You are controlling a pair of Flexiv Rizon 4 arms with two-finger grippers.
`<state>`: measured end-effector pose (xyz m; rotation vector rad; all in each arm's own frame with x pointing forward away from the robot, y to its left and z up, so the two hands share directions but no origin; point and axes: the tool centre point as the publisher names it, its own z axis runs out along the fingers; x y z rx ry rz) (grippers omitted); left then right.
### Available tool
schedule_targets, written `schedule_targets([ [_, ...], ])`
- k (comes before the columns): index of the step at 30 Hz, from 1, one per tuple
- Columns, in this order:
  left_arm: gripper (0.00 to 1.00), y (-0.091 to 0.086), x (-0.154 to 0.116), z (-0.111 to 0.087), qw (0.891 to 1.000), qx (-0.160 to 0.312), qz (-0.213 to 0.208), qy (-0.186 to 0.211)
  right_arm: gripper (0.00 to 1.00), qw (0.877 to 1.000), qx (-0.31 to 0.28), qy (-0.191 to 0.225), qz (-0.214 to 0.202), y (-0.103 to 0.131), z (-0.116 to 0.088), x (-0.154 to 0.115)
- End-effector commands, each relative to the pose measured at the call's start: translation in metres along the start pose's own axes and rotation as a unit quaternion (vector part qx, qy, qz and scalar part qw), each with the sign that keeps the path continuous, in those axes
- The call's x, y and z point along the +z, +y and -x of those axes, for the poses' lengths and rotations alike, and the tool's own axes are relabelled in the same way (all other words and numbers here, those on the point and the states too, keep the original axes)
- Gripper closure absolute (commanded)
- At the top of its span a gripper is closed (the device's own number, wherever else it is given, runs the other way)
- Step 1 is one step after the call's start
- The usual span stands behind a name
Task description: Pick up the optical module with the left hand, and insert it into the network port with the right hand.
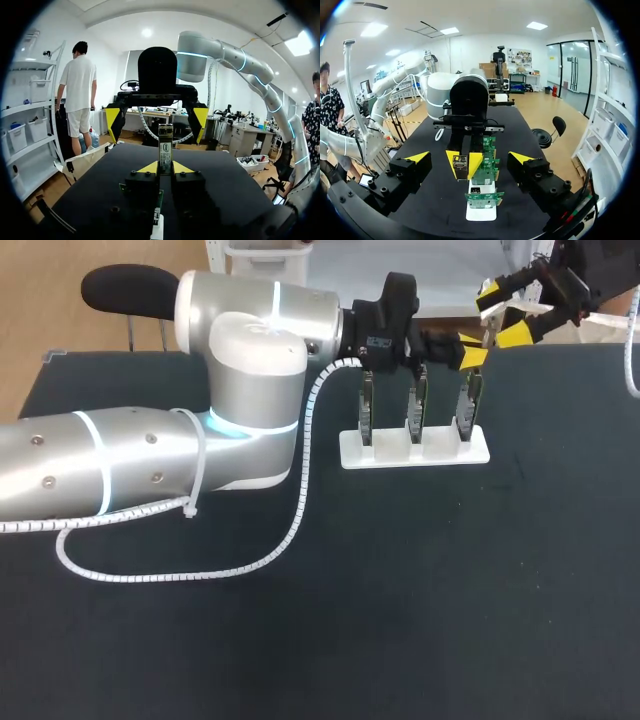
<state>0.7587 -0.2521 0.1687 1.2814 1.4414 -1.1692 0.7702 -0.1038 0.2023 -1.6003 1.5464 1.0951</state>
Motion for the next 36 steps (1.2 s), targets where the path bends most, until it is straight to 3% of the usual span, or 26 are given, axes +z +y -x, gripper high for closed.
schedule_targets([
  [1,1.00,0.0016,0.0007,-0.0001,1.000,0.000,-0.001,0.000,0.00,1.000,-0.001,0.002,0.000,-0.0022,0.0014,0.0015],
  [2,1.00,0.0016,0.0007,-0.0001,1.000,0.000,-0.001,0.000,0.57,1.000,-0.002,0.002,0.000,-0.0024,0.0015,0.0017],
  [3,1.00,0.0016,0.0007,-0.0001,1.000,0.000,-0.001,0.000,1.00,1.000,-0.003,0.002,-0.002,-0.0026,0.0016,0.0021],
  [25,0.99,0.0016,0.0007,-0.0001,1.000,0.000,-0.001,0.000,1.00,1.000,-0.007,0.009,0.000,0.0007,0.0009,0.0055],
  [26,0.82,0.0016,0.0007,-0.0001,1.000,0.000,-0.001,0.000,1.00,1.000,-0.007,0.009,0.001,0.0011,0.0008,0.0057],
  [27,0.22,0.0016,0.0007,-0.0001,1.000,0.000,-0.001,0.000,1.00,1.000,-0.007,0.010,0.001,0.0013,0.0008,0.0059],
  [28,0.00,0.0016,0.0007,-0.0001,1.000,0.000,-0.001,0.000,1.00,1.000,-0.007,0.010,0.002,0.0016,0.0006,0.0061],
  [36,0.00,0.0016,0.0007,-0.0001,1.000,0.000,-0.001,0.000,1.00,1.000,-0.009,0.008,0.001,0.0019,0.0020,0.0069],
])
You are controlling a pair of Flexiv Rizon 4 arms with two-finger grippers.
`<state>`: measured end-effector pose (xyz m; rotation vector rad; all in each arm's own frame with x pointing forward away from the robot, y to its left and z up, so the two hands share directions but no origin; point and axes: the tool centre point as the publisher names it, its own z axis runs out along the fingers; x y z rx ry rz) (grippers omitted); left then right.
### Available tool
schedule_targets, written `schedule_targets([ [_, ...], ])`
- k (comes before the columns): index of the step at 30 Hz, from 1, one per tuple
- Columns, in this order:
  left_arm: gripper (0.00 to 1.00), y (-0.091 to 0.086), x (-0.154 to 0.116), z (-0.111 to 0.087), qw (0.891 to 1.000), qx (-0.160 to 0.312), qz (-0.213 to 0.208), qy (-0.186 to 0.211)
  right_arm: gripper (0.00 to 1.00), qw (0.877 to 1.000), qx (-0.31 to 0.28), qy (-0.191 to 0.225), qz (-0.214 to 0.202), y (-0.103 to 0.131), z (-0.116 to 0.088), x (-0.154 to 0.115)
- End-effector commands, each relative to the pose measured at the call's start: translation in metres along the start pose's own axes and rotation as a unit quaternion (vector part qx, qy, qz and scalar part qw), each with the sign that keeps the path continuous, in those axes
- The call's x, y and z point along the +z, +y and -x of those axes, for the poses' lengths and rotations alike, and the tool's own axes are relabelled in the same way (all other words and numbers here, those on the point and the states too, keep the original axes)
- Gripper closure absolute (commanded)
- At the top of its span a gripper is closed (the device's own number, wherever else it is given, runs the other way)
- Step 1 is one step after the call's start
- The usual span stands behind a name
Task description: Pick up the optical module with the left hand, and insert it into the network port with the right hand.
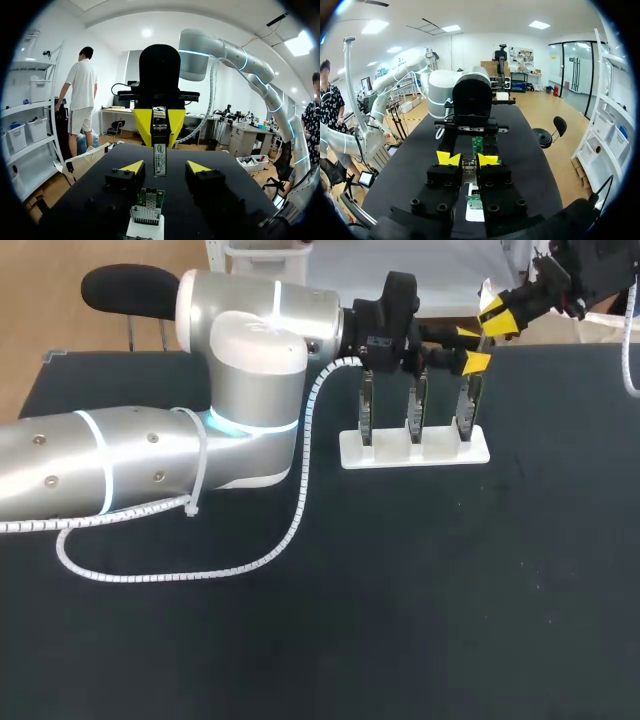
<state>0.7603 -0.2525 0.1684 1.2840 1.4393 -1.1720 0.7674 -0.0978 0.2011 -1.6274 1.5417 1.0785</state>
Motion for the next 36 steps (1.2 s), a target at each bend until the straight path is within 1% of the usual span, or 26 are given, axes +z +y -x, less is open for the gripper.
schedule_targets([
  [1,0.00,0.000,0.000,0.000,1.000,0.000,0.001,0.000,1.00,1.000,-0.002,-0.002,-0.001,0.000,0.001,0.001],
  [10,0.00,-0.001,-0.001,0.001,1.000,0.003,0.001,0.000,1.00,1.000,-0.002,-0.002,-0.005,0.001,0.000,-0.002],
  [16,0.00,-0.002,-0.005,-0.001,0.999,0.004,0.002,0.033,1.00,1.000,-0.003,-0.001,-0.007,0.001,0.000,-0.004],
  [17,0.00,-0.003,-0.006,-0.002,0.999,0.004,0.001,0.046,1.00,1.000,-0.004,0.000,-0.007,0.001,0.000,-0.005],
  [22,0.00,-0.006,-0.008,-0.008,0.999,-0.006,0.004,0.051,1.00,1.000,-0.006,0.002,-0.008,0.000,0.000,-0.006],
  [25,0.00,-0.007,-0.010,-0.012,0.998,-0.013,0.007,0.065,1.00,1.000,-0.006,0.003,-0.008,0.000,0.000,-0.006],
  [27,0.00,-0.006,-0.010,-0.015,0.996,-0.004,0.005,0.093,1.00,1.000,-0.007,0.003,-0.007,0.000,0.000,-0.006],
  [29,0.00,-0.005,-0.011,-0.017,0.995,0.001,0.007,0.096,1.00,1.000,-0.007,0.004,-0.007,0.000,0.000,-0.006],
  [30,0.00,-0.005,-0.012,-0.018,0.994,0.004,0.009,0.110,1.00,1.000,-0.007,0.003,-0.008,0.000,0.000,-0.006],
  [36,0.00,-0.001,-0.015,-0.022,0.993,0.001,0.013,0.117,1.00,1.000,-0.006,0.003,-0.008,0.001,-0.001,-0.007],
])
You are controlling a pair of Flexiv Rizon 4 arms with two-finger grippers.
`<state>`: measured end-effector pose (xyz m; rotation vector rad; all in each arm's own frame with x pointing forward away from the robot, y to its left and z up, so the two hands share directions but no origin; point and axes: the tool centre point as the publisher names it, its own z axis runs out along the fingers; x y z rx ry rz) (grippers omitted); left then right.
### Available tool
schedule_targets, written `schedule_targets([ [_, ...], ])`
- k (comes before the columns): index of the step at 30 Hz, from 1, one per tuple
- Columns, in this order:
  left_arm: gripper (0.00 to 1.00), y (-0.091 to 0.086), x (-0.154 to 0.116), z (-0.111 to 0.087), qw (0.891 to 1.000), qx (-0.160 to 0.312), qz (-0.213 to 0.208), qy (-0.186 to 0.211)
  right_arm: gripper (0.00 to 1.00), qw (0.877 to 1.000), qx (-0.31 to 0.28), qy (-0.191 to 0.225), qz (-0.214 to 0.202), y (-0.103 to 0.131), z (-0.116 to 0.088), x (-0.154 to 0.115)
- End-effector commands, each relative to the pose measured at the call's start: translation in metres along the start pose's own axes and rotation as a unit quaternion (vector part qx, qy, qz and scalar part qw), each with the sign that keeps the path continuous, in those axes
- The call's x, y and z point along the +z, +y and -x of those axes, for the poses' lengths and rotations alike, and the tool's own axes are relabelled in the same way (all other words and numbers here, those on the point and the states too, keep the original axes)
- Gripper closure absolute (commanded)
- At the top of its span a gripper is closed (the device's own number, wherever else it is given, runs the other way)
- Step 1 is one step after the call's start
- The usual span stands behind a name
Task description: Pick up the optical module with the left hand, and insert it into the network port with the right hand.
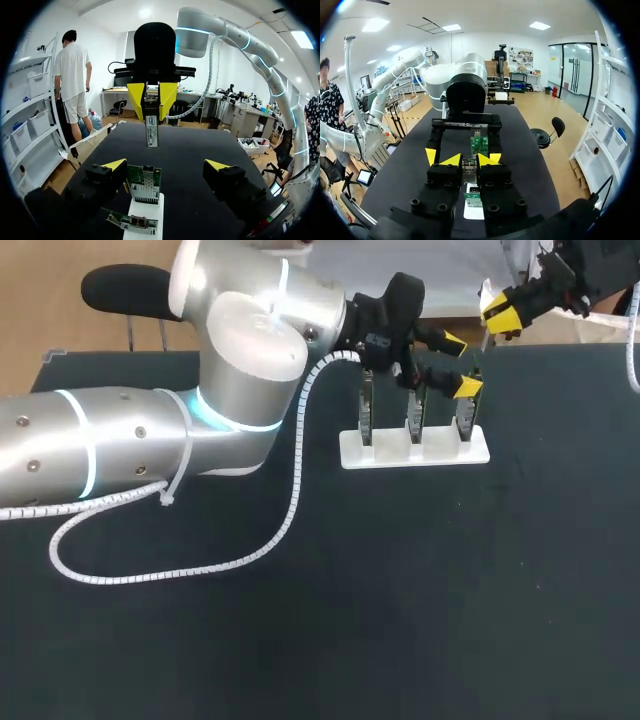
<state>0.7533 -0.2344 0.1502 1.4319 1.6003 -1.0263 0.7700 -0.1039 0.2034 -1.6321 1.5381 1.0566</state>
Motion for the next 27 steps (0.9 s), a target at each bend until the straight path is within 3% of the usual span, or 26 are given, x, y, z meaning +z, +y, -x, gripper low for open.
schedule_targets([
  [1,0.00,0.004,-0.001,-0.001,1.000,-0.004,-0.002,0.008,1.00,1.000,0.000,-0.001,-0.003,0.002,0.000,0.000],
  [27,0.00,0.015,0.002,-0.005,1.000,-0.015,-0.004,0.019,1.00,1.000,0.004,-0.005,-0.010,0.000,-0.002,-0.001],
])
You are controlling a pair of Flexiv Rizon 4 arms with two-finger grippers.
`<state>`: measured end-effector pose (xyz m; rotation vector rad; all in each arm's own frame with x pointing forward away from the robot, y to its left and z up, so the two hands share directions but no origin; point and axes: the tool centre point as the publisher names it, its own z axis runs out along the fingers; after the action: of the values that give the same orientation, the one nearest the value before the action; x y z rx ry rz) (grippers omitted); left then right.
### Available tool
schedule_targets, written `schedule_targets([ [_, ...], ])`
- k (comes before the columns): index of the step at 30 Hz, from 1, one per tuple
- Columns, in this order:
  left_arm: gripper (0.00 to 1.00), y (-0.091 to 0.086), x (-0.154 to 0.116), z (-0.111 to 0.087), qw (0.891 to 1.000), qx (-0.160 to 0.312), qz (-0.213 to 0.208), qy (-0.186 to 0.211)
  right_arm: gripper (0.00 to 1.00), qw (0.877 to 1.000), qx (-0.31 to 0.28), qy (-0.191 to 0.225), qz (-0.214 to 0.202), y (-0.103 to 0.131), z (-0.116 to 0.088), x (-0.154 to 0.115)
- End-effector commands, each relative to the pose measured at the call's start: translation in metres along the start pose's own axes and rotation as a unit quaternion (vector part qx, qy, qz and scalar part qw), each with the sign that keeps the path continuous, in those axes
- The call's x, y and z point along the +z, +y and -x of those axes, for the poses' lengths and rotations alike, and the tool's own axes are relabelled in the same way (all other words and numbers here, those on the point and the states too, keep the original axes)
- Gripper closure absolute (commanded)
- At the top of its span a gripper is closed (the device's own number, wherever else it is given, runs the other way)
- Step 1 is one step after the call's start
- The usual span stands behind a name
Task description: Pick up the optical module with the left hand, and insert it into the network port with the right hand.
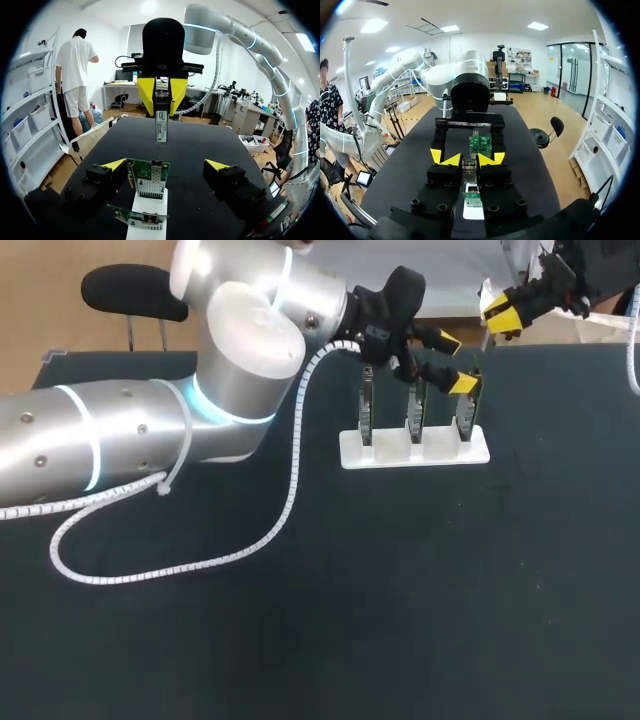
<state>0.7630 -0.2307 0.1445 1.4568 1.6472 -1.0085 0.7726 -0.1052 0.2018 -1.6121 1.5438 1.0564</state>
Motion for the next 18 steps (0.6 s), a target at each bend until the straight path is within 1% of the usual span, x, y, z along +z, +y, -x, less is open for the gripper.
schedule_targets([
  [1,0.00,0.0049,0.0028,-0.0004,1.000,-0.011,-0.006,-0.004,1.00,1.000,0.000,-0.001,-0.004,0.0028,-0.0004,-0.0001],
  [3,0.00,0.0036,0.0042,-0.0007,1.000,-0.004,-0.010,0.006,1.00,1.000,0.000,-0.001,-0.004,0.0028,-0.0007,-0.0002],
  [7,0.00,0.0023,0.0060,-0.0011,1.000,-0.005,-0.012,0.005,1.00,1.000,0.001,-0.002,-0.003,0.0026,-0.0010,0.0001],
  [18,0.00,0.0018,0.0058,0.0004,0.999,0.006,-0.016,0.028,1.00,1.000,0.001,-0.003,-0.002,0.0008,-0.0007,0.0018],
])
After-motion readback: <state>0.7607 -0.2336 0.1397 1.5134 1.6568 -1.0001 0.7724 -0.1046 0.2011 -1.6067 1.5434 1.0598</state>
